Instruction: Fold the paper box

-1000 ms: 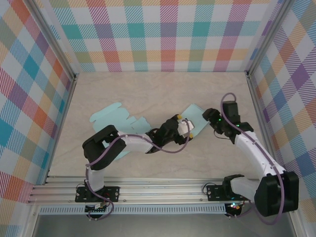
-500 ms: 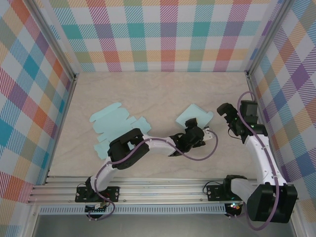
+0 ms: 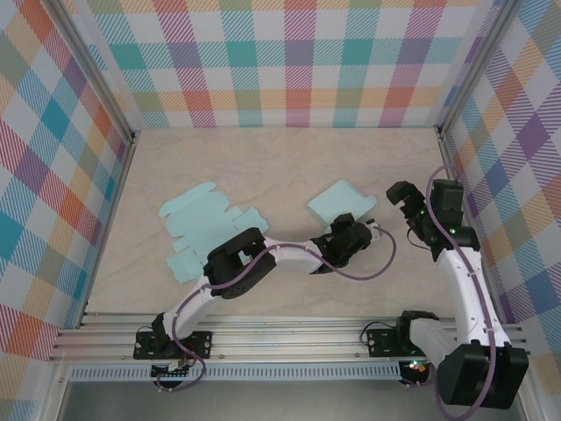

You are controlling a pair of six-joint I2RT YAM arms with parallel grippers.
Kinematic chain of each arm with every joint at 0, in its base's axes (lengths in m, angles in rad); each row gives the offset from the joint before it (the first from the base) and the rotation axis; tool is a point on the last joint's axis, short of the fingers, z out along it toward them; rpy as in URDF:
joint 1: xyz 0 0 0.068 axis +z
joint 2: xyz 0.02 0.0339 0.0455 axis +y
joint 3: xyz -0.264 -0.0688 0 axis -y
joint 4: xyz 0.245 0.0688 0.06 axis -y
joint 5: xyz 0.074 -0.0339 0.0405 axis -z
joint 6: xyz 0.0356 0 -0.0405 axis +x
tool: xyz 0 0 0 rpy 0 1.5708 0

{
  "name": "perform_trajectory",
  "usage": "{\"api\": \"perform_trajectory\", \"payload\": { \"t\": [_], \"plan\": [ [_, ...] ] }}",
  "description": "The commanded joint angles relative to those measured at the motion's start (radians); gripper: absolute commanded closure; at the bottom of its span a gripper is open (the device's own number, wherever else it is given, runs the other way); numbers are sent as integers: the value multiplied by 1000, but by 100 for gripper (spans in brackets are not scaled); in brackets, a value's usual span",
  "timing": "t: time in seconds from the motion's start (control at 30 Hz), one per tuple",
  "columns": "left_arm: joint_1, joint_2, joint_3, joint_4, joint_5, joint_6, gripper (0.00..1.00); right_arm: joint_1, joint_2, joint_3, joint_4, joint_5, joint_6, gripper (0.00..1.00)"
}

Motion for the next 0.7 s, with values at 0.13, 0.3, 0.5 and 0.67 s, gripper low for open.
{"api": "perform_trajectory", "payload": {
  "t": [0.13,0.3,0.5,0.67],
  "plan": [
    [14,-23,9,2,-25,4,99,-10,-40,-22,5,-13,-19,0],
    [29,-81,-33,19,8,4,100,-10,-52,-28,3,-12,-26,0],
    [34,-199,-120,17,74,-5,100,-10,-57,-24,-3,-19,-44,0],
    [48,-331,-178,-71,178,-78,100,-10,-48,-4,-24,-50,-93,0]
  ]
}}
